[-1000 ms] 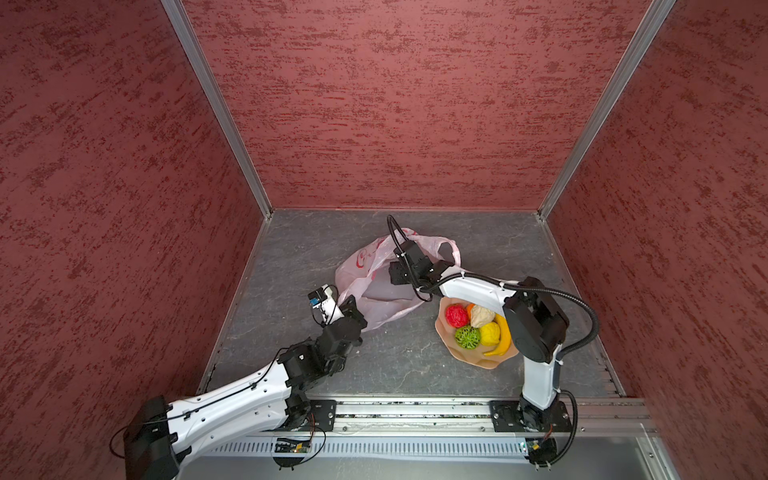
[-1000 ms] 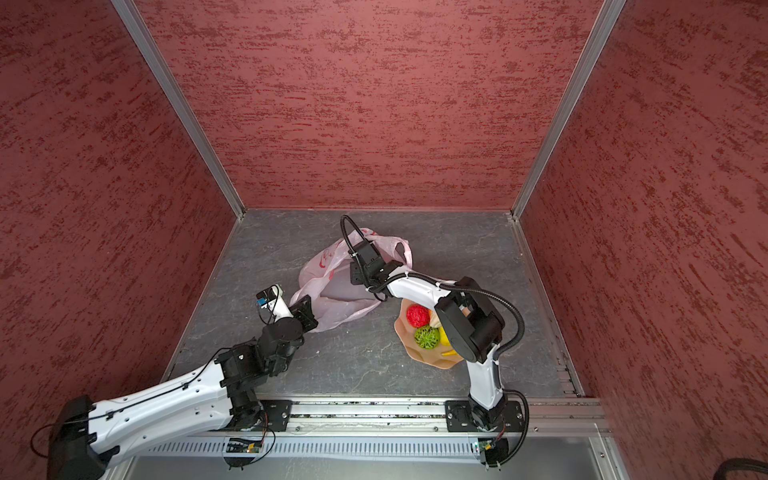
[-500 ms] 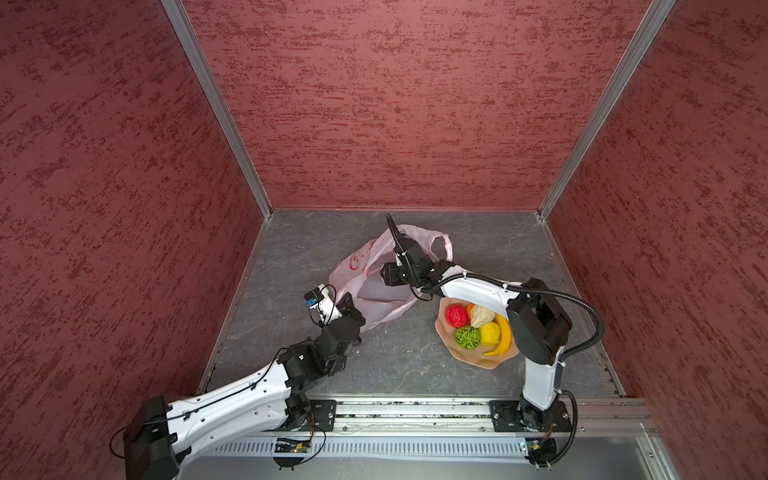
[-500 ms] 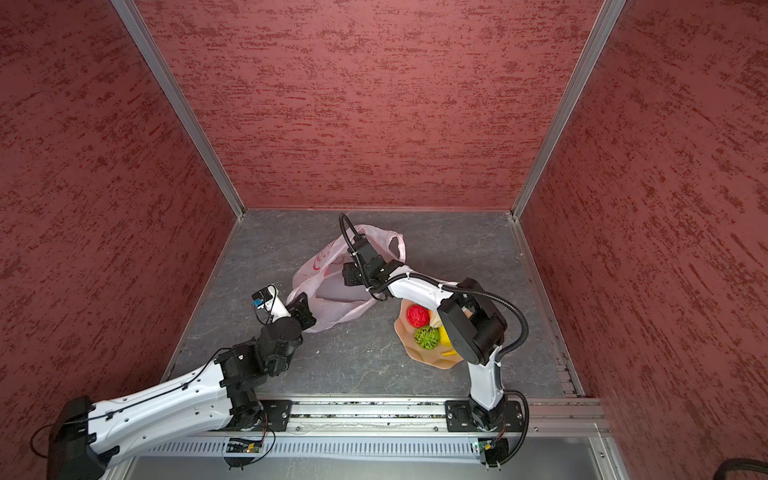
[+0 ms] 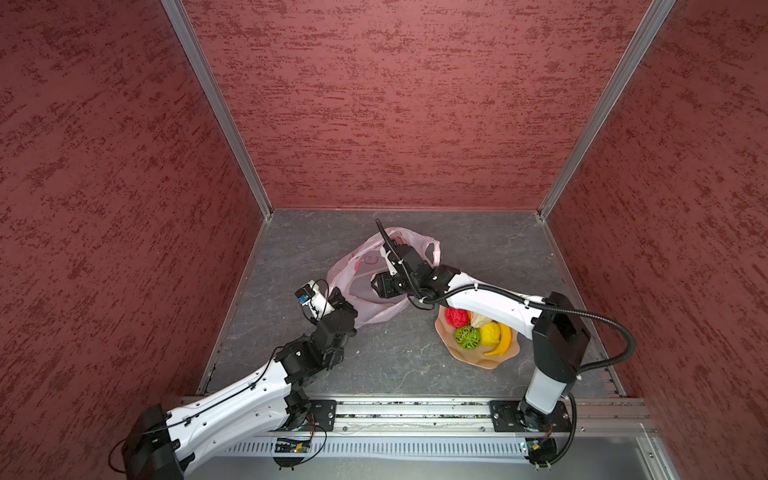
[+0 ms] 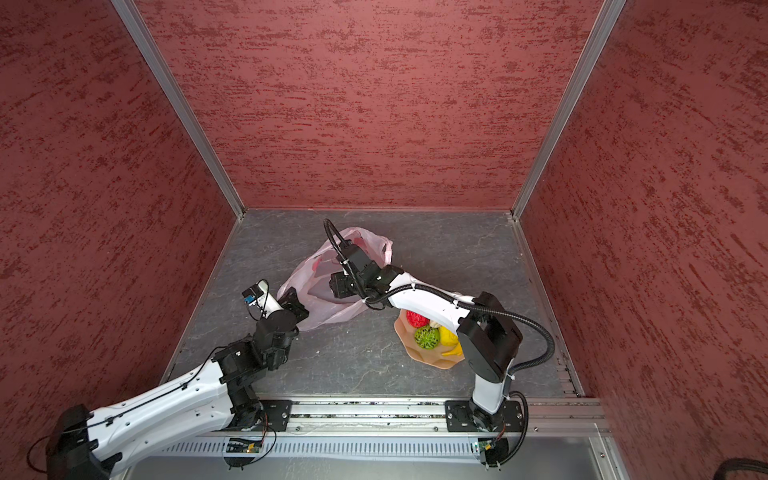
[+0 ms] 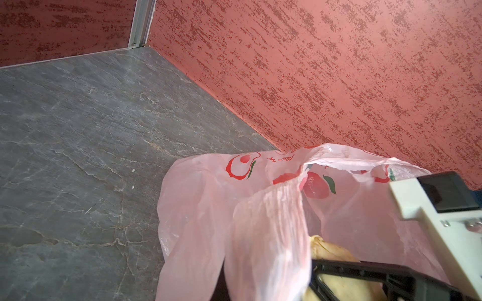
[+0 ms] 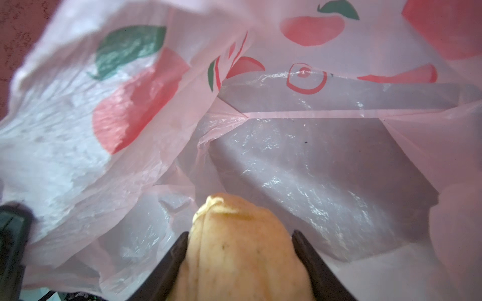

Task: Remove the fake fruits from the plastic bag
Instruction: 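Lift the yellow fruit out of the bag with the right gripper, then carry the yellow fruit over the peach bowl and lower it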

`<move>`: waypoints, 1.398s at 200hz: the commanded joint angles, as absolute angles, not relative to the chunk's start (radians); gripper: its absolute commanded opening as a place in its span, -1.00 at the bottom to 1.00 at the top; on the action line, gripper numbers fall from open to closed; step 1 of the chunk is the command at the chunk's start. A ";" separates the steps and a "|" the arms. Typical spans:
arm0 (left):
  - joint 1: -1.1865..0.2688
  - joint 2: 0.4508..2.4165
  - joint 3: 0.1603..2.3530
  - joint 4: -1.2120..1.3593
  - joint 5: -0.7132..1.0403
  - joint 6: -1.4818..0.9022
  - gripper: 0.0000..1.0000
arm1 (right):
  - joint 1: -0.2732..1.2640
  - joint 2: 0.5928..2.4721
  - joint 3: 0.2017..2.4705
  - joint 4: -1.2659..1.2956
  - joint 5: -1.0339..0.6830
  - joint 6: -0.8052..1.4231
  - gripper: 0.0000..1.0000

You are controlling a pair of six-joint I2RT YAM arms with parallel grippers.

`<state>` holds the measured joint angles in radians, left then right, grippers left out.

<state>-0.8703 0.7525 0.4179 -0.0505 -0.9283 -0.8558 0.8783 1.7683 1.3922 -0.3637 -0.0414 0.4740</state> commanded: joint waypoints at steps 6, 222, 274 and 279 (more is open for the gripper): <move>-0.844 0.742 0.459 -0.020 -0.932 -0.791 -1.00 | 0.909 1.702 1.439 -0.418 -0.025 0.467 -0.51; -0.743 0.968 0.659 -0.100 -0.896 -0.744 -1.00 | 0.478 1.002 1.135 -0.724 0.162 0.409 -0.63; -0.720 0.981 0.676 -0.118 -0.878 -0.751 -1.00 | 0.382 0.993 1.036 -0.715 0.152 0.440 -0.64; -0.717 0.983 0.678 -0.122 -0.875 -0.752 -1.00 | 0.375 0.992 1.030 -0.719 0.153 0.447 -0.63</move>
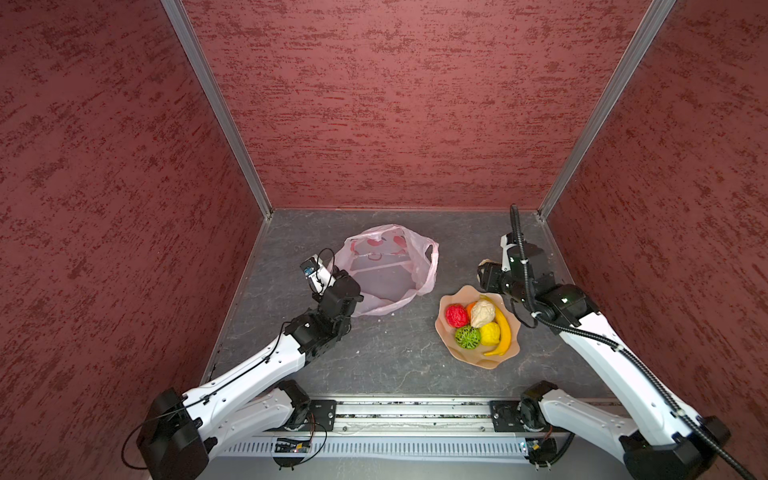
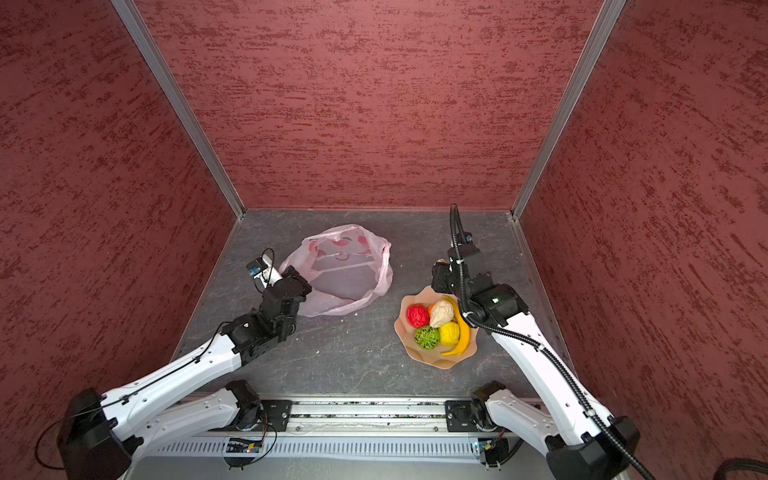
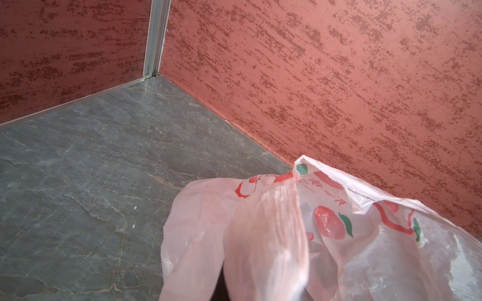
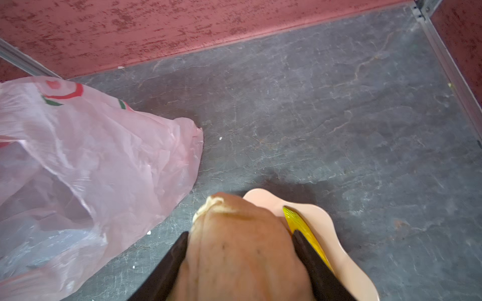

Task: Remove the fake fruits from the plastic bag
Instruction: 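Carry the yellow fruit over the peach bowl and lower it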

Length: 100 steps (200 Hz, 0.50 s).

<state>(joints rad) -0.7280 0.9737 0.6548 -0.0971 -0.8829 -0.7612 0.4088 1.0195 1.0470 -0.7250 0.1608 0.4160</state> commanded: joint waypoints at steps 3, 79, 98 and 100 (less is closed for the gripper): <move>-0.716 0.984 0.678 -0.124 -0.875 -0.752 -1.00 | 0.371 0.991 1.026 -0.721 0.155 0.449 -0.64; -0.703 0.993 0.680 -0.141 -0.853 -0.758 -1.00 | 0.282 0.966 0.907 -0.753 0.234 0.519 -0.62; -0.697 0.986 0.671 -0.143 -0.848 -0.765 -1.00 | 0.275 0.971 0.876 -0.755 0.242 0.535 -0.61; -0.696 0.986 0.670 -0.144 -0.846 -0.767 -1.00 | 0.275 0.971 0.874 -0.756 0.243 0.536 -0.61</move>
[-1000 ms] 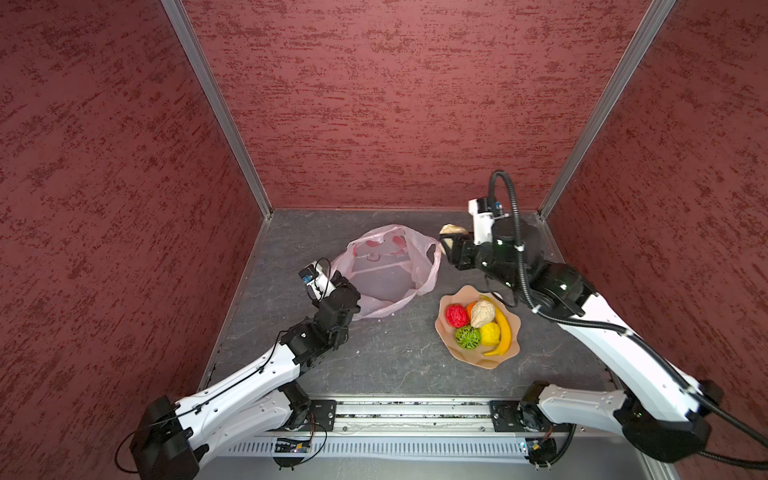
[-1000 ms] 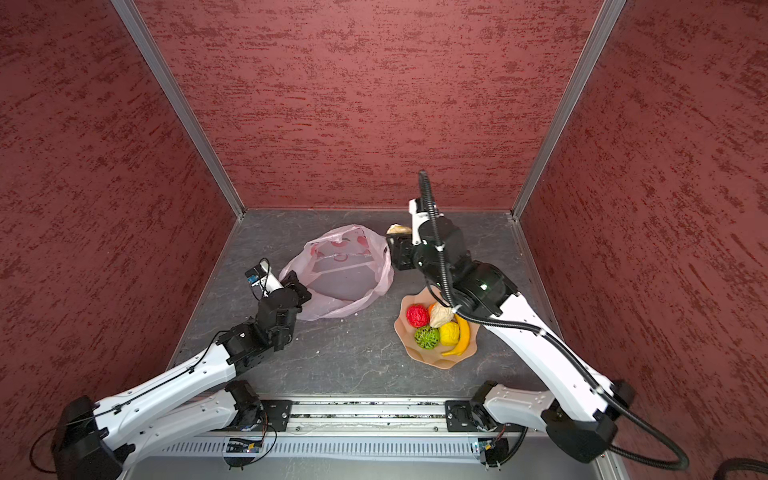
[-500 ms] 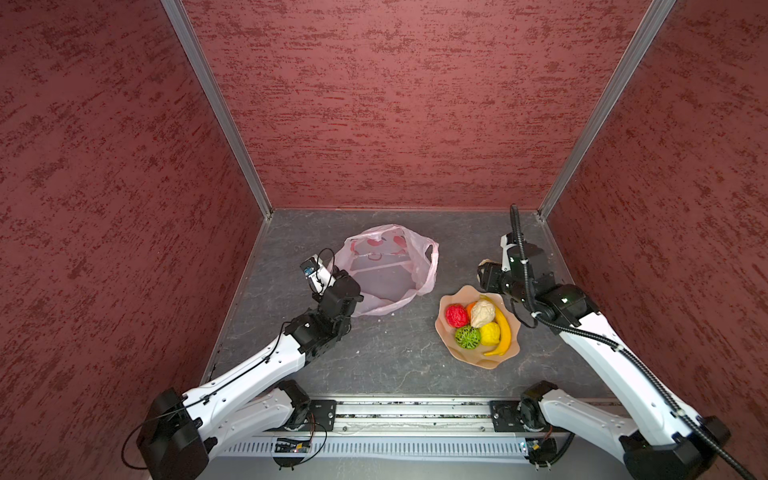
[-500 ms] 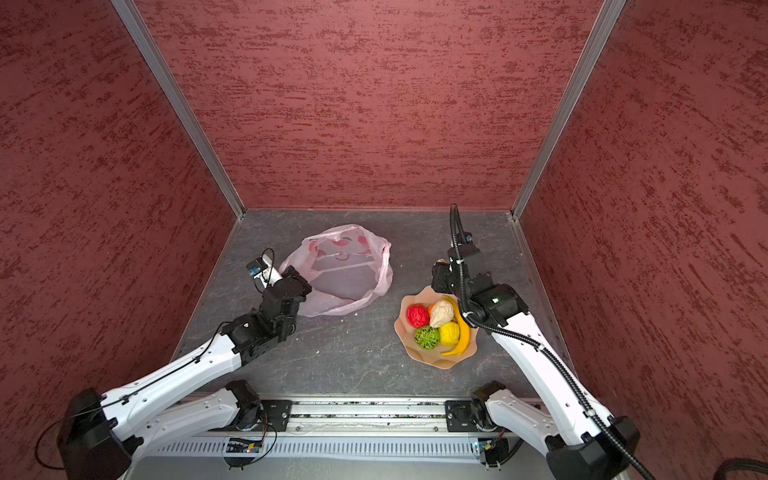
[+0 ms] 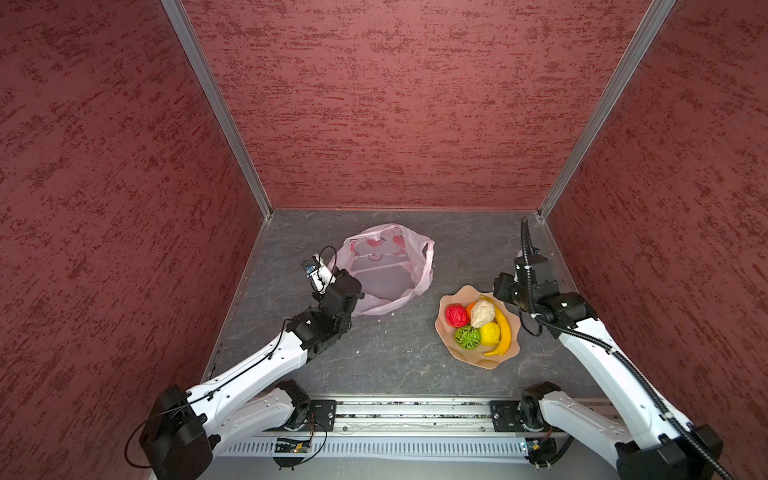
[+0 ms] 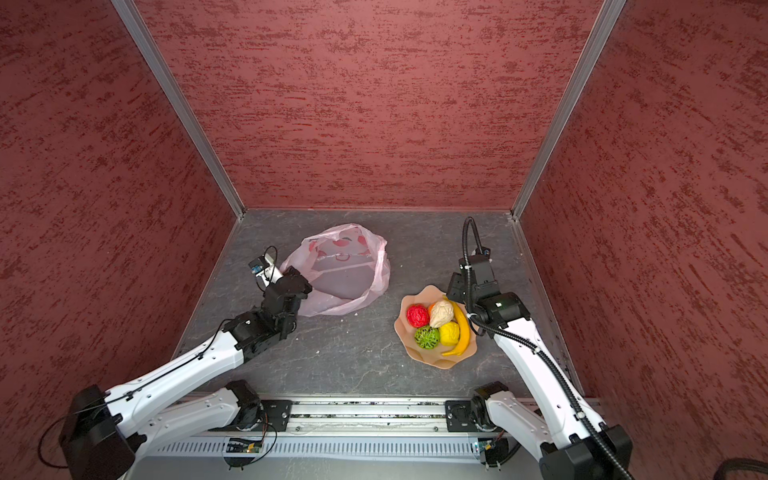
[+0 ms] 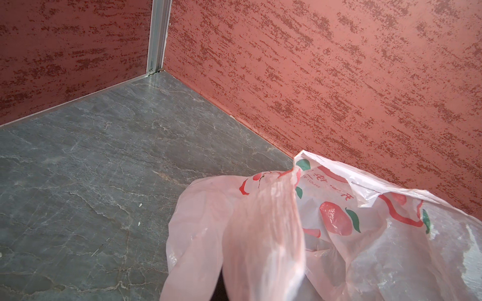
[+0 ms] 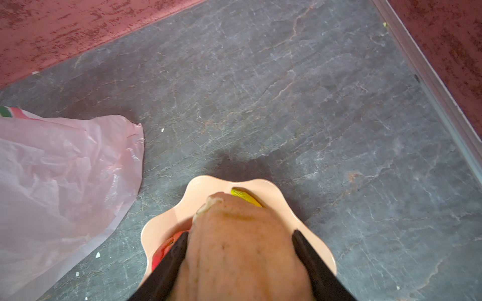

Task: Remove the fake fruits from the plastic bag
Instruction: 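Carry the yellow fruit over the peach bowl and lower it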

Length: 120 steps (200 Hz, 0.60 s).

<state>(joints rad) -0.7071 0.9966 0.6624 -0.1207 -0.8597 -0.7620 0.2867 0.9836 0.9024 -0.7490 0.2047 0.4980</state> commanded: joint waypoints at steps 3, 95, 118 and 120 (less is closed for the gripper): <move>-0.696 0.986 0.670 -0.145 -0.847 -0.768 -1.00 | 0.275 0.972 0.870 -0.756 0.245 0.539 -0.61; -0.696 0.983 0.667 -0.155 -0.829 -0.774 -1.00 | 0.244 0.973 0.757 -0.723 0.247 0.580 -0.59; -0.696 0.973 0.663 -0.161 -0.830 -0.777 -1.00 | 0.239 0.985 0.742 -0.707 0.244 0.578 -0.59; -0.696 0.973 0.664 -0.161 -0.830 -0.777 -1.00 | 0.239 0.986 0.741 -0.706 0.243 0.578 -0.59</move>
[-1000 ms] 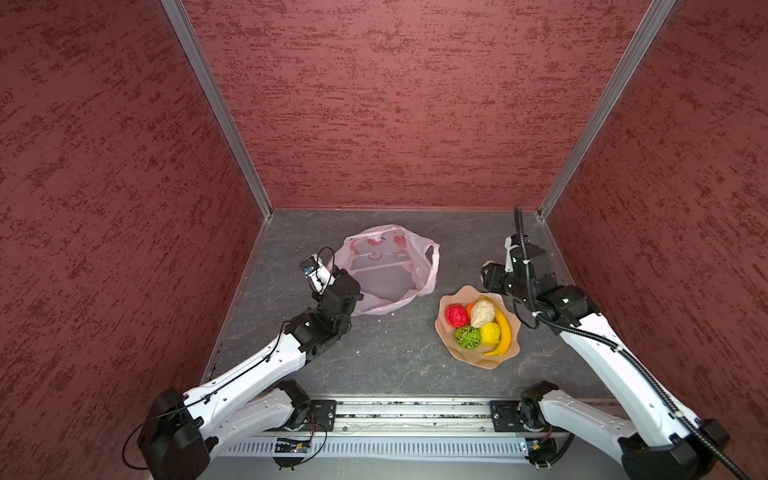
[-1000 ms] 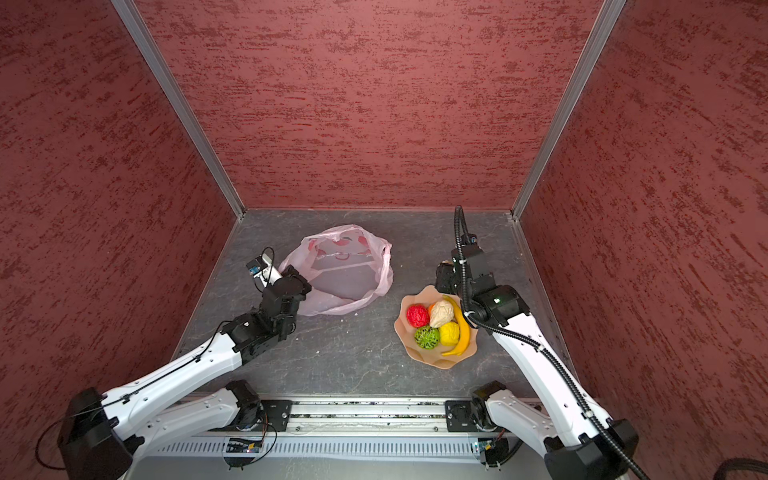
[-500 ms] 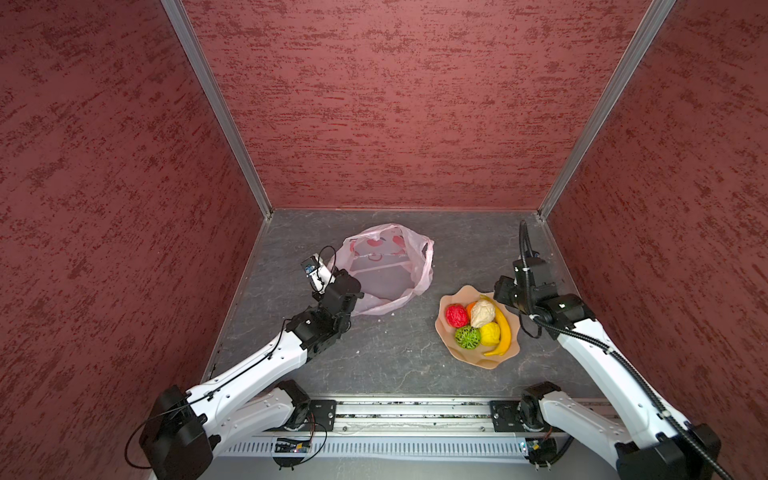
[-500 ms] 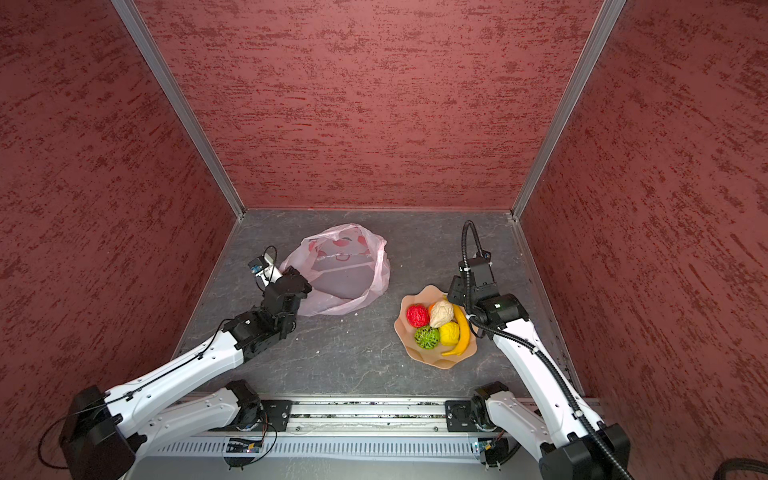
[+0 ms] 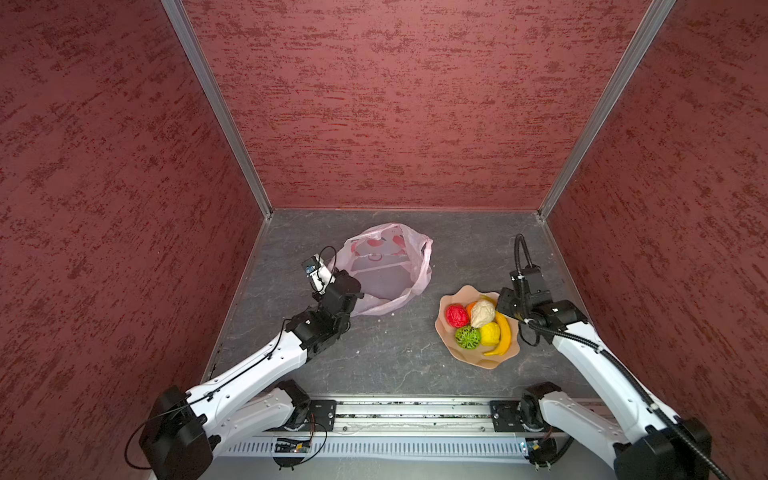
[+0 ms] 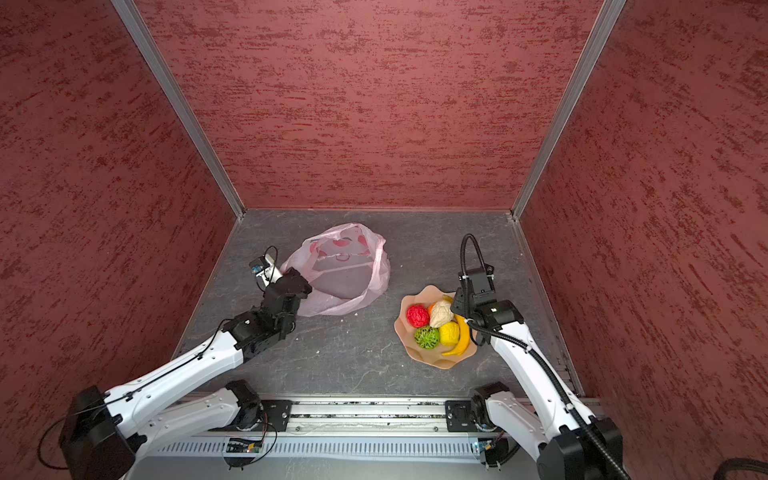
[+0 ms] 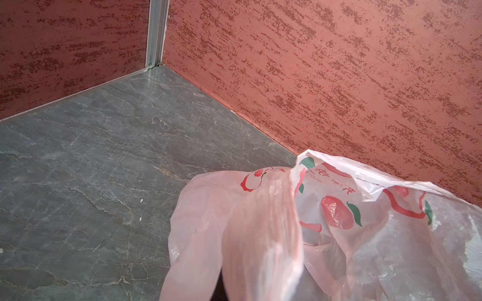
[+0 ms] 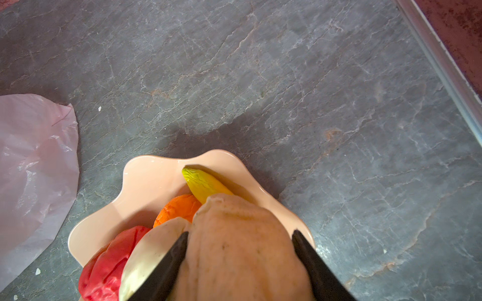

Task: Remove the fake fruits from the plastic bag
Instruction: 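Carry the yellow fruit over the peach bowl and lower it, then open the right gripper to release the yellow fruit into the bowl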

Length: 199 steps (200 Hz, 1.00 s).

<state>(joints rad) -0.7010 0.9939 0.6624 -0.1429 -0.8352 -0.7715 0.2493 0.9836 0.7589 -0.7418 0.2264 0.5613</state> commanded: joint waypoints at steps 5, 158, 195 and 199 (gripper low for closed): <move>-0.695 0.971 0.662 -0.163 -0.833 -0.778 -1.00 | 0.239 0.989 0.738 -0.703 0.241 0.577 -0.59; -0.696 0.950 0.655 -0.181 -0.839 -0.793 -1.00 | 0.235 1.067 0.696 -0.602 0.160 0.564 -0.59; -0.696 0.936 0.652 -0.191 -0.843 -0.792 -1.00 | 0.235 1.094 0.695 -0.582 0.150 0.563 -0.58; -0.696 0.935 0.652 -0.192 -0.845 -0.794 -1.00 | 0.236 1.096 0.695 -0.579 0.150 0.563 -0.58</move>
